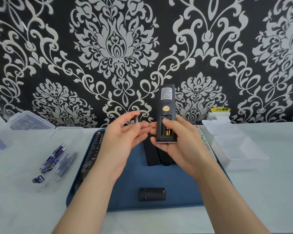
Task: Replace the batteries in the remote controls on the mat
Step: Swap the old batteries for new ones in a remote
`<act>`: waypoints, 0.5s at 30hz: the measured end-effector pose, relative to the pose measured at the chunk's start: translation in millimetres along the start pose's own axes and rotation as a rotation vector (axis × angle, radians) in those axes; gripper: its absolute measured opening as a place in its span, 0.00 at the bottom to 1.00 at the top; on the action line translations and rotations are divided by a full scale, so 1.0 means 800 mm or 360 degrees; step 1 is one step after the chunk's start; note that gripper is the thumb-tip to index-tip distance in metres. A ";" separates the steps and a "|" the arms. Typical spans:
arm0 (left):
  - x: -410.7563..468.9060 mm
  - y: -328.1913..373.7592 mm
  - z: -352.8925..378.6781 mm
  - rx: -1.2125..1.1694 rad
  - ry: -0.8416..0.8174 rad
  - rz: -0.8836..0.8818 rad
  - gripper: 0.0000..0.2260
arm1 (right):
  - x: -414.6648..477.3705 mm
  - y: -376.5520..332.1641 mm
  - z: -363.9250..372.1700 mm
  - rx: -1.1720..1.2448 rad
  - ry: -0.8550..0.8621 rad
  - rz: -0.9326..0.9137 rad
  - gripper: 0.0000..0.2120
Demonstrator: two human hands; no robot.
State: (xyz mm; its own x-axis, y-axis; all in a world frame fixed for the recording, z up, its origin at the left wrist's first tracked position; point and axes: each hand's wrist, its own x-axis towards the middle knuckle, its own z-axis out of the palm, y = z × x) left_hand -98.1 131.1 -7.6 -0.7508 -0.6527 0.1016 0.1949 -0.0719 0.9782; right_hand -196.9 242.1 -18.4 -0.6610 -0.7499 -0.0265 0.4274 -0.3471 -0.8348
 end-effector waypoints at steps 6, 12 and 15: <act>-0.003 0.003 0.002 0.0067 0.0056 0.0144 0.09 | -0.001 0.002 -0.003 -0.0040 -0.0184 0.0013 0.12; -0.007 0.008 0.011 -0.0094 -0.0023 0.0211 0.07 | -0.002 0.003 0.000 -0.0009 -0.0200 0.0036 0.13; -0.010 0.009 0.019 -0.0073 -0.0045 0.0258 0.06 | -0.002 0.001 0.003 0.0093 -0.0188 0.0077 0.13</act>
State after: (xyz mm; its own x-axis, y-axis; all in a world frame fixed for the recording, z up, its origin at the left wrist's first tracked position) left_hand -100.3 147.4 1.2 -0.7244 -0.6370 0.2634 0.3431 -0.0019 0.9393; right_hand -193.8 241.7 -17.6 -0.5630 -0.8264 0.0017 0.4947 -0.3387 -0.8004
